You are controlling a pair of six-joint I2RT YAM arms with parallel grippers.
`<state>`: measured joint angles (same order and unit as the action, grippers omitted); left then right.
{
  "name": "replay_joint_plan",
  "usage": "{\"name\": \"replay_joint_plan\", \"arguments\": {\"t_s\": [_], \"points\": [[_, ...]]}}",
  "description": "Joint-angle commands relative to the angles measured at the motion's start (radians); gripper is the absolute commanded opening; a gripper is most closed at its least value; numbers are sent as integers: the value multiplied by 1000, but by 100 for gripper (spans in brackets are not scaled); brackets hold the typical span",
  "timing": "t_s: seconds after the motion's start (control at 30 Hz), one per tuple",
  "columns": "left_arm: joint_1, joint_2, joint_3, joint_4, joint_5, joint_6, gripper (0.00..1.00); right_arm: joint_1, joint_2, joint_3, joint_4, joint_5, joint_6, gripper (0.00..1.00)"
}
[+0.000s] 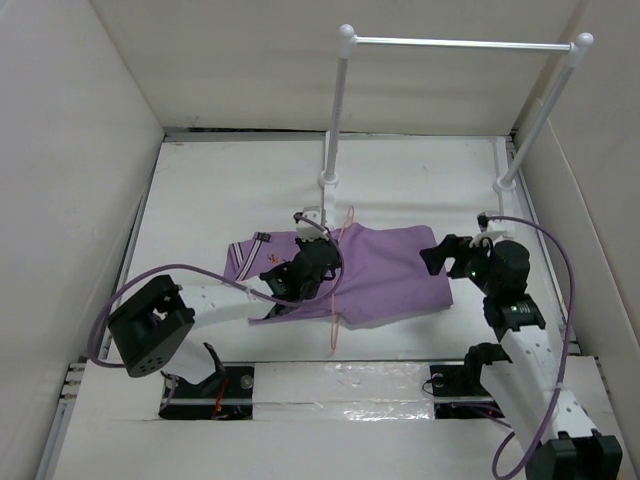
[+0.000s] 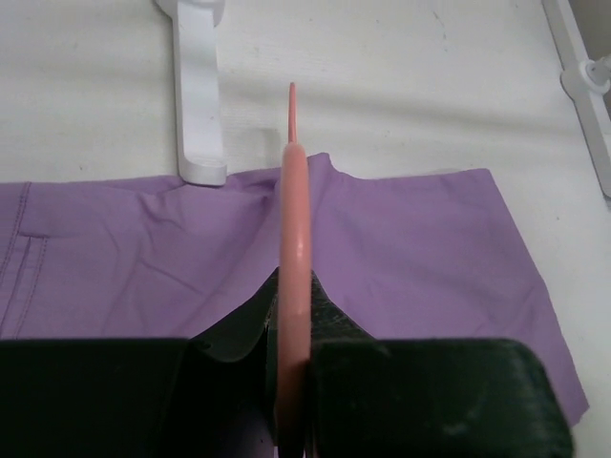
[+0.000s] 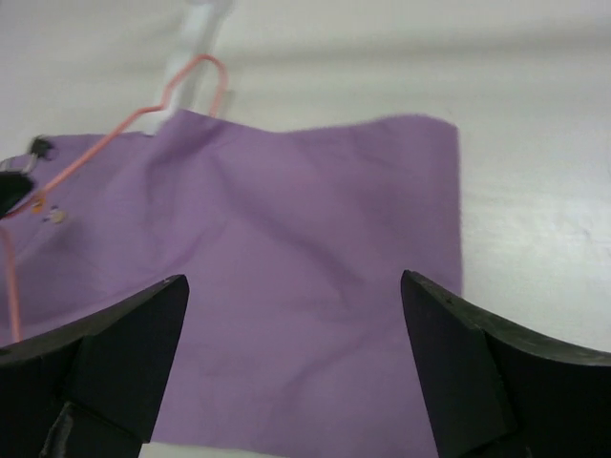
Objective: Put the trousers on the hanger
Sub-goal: Place the trousers on the hanger, then place the hanger at the clothesline.
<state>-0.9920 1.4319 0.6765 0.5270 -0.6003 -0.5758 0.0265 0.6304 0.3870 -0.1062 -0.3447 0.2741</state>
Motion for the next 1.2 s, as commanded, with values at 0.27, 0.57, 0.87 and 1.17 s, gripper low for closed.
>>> {"name": "replay_joint_plan", "arguments": {"t_s": [0.27,0.57,0.87,1.17], "points": [[-23,-171,271,-171,-6,87,0,536,11,147,169,130,227,22],[-33,-150,458,-321,45,99,0,891,253,282,313,392,309,68],[-33,-131,580,-413,108,97,0,911,376,303,482,412,399,34],[-17,-85,702,-369,155,154,0,911,387,337,626,316,545,0]]}}
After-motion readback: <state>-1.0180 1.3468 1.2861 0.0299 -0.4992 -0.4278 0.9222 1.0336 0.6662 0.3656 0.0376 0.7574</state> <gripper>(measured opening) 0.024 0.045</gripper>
